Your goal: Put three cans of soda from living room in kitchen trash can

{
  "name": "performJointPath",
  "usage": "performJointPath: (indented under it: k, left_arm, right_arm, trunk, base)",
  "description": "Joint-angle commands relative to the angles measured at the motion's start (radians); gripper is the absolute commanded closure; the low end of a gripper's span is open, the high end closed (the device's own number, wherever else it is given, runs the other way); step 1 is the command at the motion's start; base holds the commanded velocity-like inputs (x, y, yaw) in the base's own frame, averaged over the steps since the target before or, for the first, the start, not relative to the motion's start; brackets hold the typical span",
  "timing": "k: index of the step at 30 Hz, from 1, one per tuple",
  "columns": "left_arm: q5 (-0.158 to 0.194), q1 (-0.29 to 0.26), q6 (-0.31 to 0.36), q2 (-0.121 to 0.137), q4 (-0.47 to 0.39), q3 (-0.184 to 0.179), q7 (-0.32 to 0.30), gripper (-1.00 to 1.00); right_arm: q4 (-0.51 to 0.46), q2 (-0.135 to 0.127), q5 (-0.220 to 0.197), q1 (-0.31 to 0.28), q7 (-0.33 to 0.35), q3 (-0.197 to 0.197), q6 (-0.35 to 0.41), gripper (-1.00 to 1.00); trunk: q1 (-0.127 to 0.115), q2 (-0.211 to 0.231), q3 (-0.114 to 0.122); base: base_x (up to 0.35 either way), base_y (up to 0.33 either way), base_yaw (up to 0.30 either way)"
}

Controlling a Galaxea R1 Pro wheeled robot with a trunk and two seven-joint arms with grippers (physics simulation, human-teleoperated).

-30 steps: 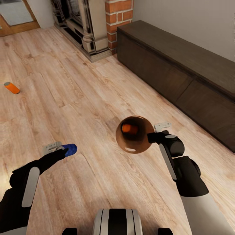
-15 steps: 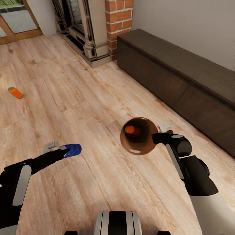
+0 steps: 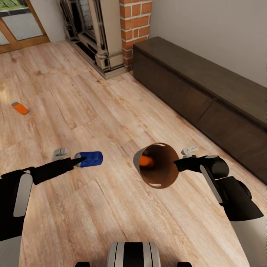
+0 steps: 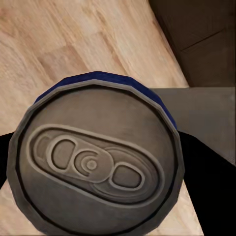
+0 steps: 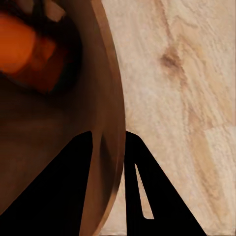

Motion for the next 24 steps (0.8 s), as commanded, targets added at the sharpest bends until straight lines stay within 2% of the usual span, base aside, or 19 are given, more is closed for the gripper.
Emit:
performJointPath:
  k: [1, 4, 5, 11, 18, 20, 22, 23, 24]
  left_arm:
    - [-0.008, -0.004, 0.000, 0.001, 0.000, 0.000, -0.013, 1.00]
    - [-0.004, -0.012, 0.000, 0.002, 0.000, 0.000, -0.067, 1.00]
    - [-0.002, -0.014, 0.000, 0.002, 0.000, -0.001, -0.102, 1.00]
    - [0.008, -0.015, 0.000, 0.003, 0.000, -0.006, -0.220, 1.00]
    - [0.012, -0.015, 0.000, -0.004, 0.000, -0.020, -0.271, 1.00]
    - [0.011, -0.022, 0.000, -0.009, 0.000, -0.066, -0.276, 1.00]
    - [0.008, -0.044, 0.000, -0.014, 0.001, -0.141, -0.276, 1.00]
    - [0.007, -0.055, 0.000, -0.015, 0.002, -0.165, -0.275, 1.00]
    - [0.006, -0.061, 0.000, -0.017, 0.002, -0.174, -0.273, 1.00]
  right_arm:
    - [0.012, 0.000, 0.004, -0.001, 0.002, 0.000, 0.000, 1.00]
    - [0.085, 0.002, 0.009, -0.002, 0.004, 0.000, 0.000, 1.00]
    - [0.127, 0.002, 0.012, -0.003, 0.004, 0.000, 0.000, 1.00]
    - [0.256, 0.012, 0.031, -0.034, -0.006, 0.003, 0.000, 1.00]
    - [0.314, 0.024, 0.048, -0.066, -0.008, 0.007, 0.000, 1.00]
    - [0.321, 0.035, 0.049, -0.070, -0.008, 0.009, 0.000, 1.00]
    - [0.329, 0.048, 0.050, -0.072, -0.009, 0.011, 0.000, 1.00]
    - [0.331, 0.055, 0.051, -0.072, -0.009, 0.012, 0.000, 1.00]
    - [0.331, 0.059, 0.051, -0.073, -0.009, 0.012, 0.000, 1.00]
  trunk:
    - [-0.004, 0.007, 0.003]
    - [-0.015, 0.028, 0.013]
    - [-0.019, 0.035, 0.016]
    - [-0.019, 0.035, 0.016]
    - [-0.019, 0.035, 0.016]
    - [-0.019, 0.035, 0.016]
    - [-0.019, 0.035, 0.016]
    - [-0.019, 0.035, 0.016]
    - [-0.019, 0.035, 0.016]
  base:
    - [0.000, 0.000, 0.000]
    - [0.000, 0.000, 0.000]
    - [0.000, 0.000, 0.000]
    - [0.000, 0.000, 0.000]
    - [0.000, 0.000, 0.000]
    - [0.000, 0.000, 0.000]
    - [0.000, 0.000, 0.000]
    - [0.000, 0.000, 0.000]
    - [0.000, 0.000, 0.000]
